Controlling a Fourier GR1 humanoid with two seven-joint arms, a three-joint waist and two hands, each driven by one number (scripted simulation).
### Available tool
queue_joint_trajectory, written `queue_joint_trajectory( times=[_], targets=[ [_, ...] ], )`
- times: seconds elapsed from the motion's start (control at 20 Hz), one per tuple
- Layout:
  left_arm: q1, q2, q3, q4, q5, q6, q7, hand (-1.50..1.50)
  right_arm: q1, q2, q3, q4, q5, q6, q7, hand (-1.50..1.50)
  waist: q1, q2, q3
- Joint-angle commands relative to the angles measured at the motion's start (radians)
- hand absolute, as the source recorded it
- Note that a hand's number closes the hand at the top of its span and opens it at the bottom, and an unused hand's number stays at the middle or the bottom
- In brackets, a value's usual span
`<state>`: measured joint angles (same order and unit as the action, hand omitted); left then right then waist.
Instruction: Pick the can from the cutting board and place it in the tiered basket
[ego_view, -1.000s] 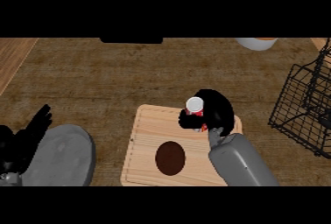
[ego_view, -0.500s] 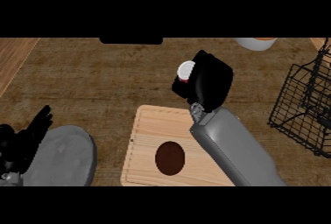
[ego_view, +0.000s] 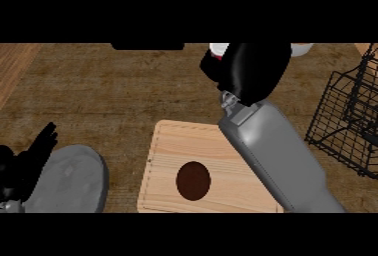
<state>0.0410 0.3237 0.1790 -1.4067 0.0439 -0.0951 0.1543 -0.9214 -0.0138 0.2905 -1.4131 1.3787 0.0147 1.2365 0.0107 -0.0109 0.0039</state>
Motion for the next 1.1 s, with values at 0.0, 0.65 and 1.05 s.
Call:
queue_joint_trajectory(
  times=[0.0, 0.65, 1.05],
  targets=[
    [0.033, -0.032, -0.031, 0.015, -0.023, 0.000, -0.029, 0.00, -0.089, 0.013, -0.057, -0.005, 0.062, 0.062, 0.223, 1.50, -0.003, 0.006, -0.005],
    [0.020, -0.021, 0.003, 0.032, -0.006, -0.021, -0.024, 0.00, -0.082, -0.182, -0.411, 0.187, 0.016, -0.167, -0.205, 1.50, 0.007, 0.016, -0.004],
    [0.040, -0.013, 0.013, 0.001, -0.003, -0.039, -0.013, 0.00, -0.052, -0.288, -0.580, 0.259, -0.204, -0.319, -0.449, 1.50, 0.005, 0.015, -0.003]
  ],
)
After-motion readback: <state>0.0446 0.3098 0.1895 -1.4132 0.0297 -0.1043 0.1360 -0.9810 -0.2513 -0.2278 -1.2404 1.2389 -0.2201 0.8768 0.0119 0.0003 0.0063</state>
